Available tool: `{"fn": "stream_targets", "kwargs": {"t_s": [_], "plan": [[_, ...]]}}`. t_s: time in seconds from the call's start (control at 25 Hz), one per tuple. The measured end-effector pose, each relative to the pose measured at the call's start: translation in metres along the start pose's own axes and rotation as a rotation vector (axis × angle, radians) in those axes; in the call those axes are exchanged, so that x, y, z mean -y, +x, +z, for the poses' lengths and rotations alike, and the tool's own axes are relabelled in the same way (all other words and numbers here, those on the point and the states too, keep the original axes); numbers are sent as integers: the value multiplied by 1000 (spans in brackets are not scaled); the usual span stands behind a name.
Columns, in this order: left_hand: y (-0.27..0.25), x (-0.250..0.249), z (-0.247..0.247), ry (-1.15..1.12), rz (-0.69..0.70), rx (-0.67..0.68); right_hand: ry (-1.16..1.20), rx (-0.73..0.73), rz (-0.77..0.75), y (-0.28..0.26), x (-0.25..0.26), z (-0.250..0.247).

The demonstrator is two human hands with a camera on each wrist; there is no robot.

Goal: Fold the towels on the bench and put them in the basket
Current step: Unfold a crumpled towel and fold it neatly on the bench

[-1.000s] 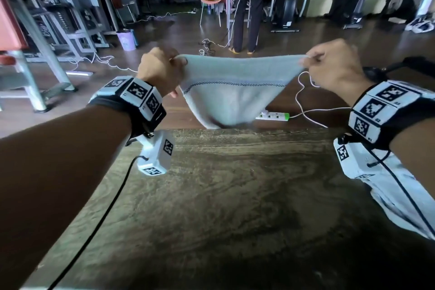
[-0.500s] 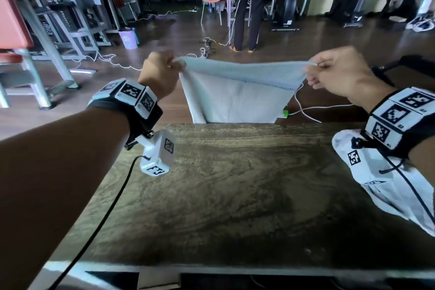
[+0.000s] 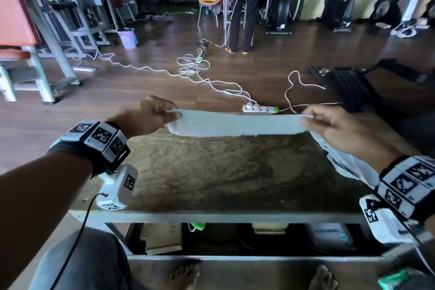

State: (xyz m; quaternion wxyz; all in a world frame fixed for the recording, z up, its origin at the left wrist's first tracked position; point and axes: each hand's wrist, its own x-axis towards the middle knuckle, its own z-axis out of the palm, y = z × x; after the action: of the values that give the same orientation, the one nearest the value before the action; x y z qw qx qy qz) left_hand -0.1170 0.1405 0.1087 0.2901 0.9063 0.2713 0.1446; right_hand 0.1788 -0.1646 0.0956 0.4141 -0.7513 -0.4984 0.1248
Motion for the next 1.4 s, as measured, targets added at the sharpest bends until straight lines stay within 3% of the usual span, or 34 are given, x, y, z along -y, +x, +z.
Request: {"fn": "stream_targets", "kwargs": {"t_s": [0.16,0.32,0.48,0.72,0.84,1.08,1.2,1.4], "plan": [[-44,-22,3,-39,-76,169,202,199,135,-54,9,-2],[-77,-48,1,-32,-123,353,237,269,216,-88,23,-10],[-100,-61,-1,-113,-187,447,271,287,282,-105,35,-18],[-105,-63,-3,-97,-159,644,334,513,458,-107,48,-29],[-90,-57,8,-144,-171,553,293,393,456,-95,39,-22],[-18,-25,43,46,-146,127,228,63,474,-40,-7,6],[29,-7,63,122,-189,38,105,2,477,8,-35,24],[106,21,79,49,-249,-88,-6,-166,493,93,-71,40]]}}
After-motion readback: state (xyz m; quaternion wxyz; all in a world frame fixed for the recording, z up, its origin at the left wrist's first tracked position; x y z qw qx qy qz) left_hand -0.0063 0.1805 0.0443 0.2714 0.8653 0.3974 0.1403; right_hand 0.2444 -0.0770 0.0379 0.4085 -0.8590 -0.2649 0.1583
